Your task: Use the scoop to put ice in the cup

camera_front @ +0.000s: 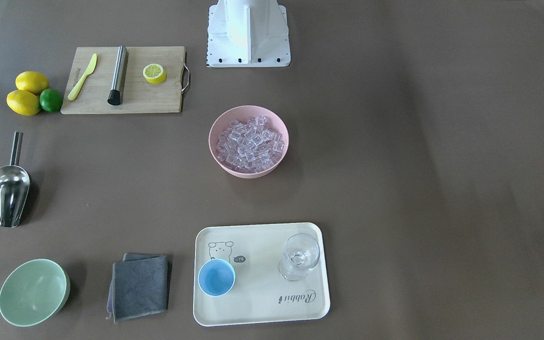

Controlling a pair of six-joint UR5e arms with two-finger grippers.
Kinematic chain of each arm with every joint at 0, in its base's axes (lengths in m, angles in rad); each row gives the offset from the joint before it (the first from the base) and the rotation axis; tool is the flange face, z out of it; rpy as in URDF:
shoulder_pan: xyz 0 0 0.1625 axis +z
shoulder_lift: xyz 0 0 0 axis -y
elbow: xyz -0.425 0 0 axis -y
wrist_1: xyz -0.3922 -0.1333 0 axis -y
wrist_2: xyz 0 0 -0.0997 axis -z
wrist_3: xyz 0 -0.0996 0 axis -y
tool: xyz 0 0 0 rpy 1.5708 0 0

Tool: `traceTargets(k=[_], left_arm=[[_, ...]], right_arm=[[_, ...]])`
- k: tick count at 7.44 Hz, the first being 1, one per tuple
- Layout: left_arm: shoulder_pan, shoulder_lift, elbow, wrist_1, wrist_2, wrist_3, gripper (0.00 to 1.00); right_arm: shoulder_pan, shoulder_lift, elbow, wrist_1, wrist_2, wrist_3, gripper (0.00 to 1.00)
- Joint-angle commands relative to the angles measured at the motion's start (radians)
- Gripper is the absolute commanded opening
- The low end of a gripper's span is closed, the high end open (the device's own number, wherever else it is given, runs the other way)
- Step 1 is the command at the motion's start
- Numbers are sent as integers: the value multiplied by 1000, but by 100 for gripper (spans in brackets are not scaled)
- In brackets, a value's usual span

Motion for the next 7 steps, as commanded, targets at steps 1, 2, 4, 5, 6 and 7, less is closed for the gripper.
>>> traceTargets(k=[1,2,4,5,6,7], left_arm=[[116,-3,-9,-183,-4,-1,98],[169,-4,-13,-254,-26,-3,98],[289,-47,-16,-406,-44,-10,98],[353,-100,-30,-417,-41,-12,98],[430,-124,-68,-418,-29,-12,98],[507,-189,-78,-418,-26,-10,98]], right_arm=[[-105,30,-8,30,-73,37,100],[-135,54,-24,30,-89,39,100],[-197,84,-83,45,-122,41,100],[-214,90,-128,91,-146,44,100],[-231,107,-157,122,-146,62,100],[-260,114,-159,123,-143,94,100]])
